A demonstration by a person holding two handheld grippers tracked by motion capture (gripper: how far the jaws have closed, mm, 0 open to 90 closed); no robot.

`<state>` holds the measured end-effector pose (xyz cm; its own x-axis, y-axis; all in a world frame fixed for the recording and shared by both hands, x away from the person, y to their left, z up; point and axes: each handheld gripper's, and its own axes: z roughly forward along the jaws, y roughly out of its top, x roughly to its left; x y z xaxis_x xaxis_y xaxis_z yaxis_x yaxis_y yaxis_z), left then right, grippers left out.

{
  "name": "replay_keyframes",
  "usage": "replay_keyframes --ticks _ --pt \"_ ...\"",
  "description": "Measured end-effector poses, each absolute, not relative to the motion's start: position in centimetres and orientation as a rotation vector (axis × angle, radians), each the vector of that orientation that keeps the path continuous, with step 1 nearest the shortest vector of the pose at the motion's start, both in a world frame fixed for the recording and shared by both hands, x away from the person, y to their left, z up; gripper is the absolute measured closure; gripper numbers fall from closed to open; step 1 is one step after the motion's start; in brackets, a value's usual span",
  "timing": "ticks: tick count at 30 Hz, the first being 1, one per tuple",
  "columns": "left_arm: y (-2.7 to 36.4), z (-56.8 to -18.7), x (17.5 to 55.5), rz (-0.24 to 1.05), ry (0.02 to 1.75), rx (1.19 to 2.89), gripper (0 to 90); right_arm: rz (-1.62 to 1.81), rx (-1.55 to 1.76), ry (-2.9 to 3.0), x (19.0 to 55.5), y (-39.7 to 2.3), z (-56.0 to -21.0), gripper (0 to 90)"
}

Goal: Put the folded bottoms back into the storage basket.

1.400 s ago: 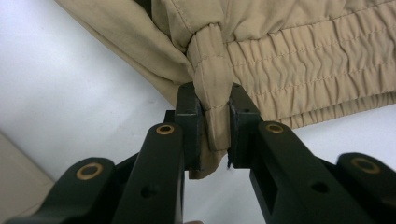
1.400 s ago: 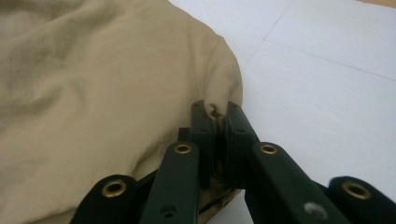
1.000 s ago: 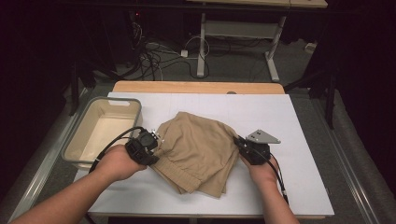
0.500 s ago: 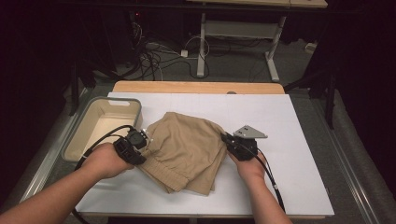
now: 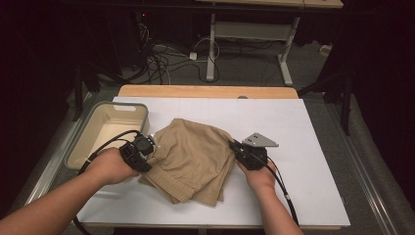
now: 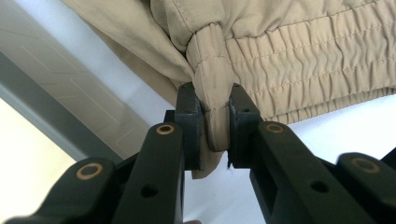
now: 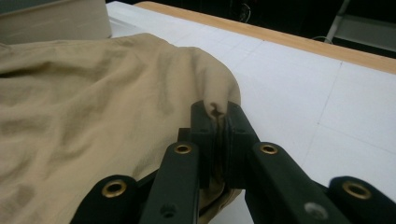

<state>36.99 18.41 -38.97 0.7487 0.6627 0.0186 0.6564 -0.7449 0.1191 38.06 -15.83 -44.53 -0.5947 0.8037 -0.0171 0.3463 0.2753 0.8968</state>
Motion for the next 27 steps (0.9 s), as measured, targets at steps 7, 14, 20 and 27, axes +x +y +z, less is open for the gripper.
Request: replay_keyframes --ticks 7,14,20,27 --pt "18.2 -38.3 36.9 0.119 1.06 2.862 76.6 1.321 1.037 2.066 37.9 -16.1 -44.1 86.4" --pt "18.5 -38.2 37.0 0.107 1.073 2.866 76.6 1.335 1.043 2.061 37.9 -16.1 -43.8 86.4" --pt "18.5 -37.5 37.0 0.093 1.09 2.863 76.5 1.34 1.039 2.056 37.8 -16.0 -43.4 86.4" --pt "18.9 -36.1 37.0 0.101 1.075 2.865 76.6 1.322 1.004 2.043 37.6 -15.4 -42.0 86.3"
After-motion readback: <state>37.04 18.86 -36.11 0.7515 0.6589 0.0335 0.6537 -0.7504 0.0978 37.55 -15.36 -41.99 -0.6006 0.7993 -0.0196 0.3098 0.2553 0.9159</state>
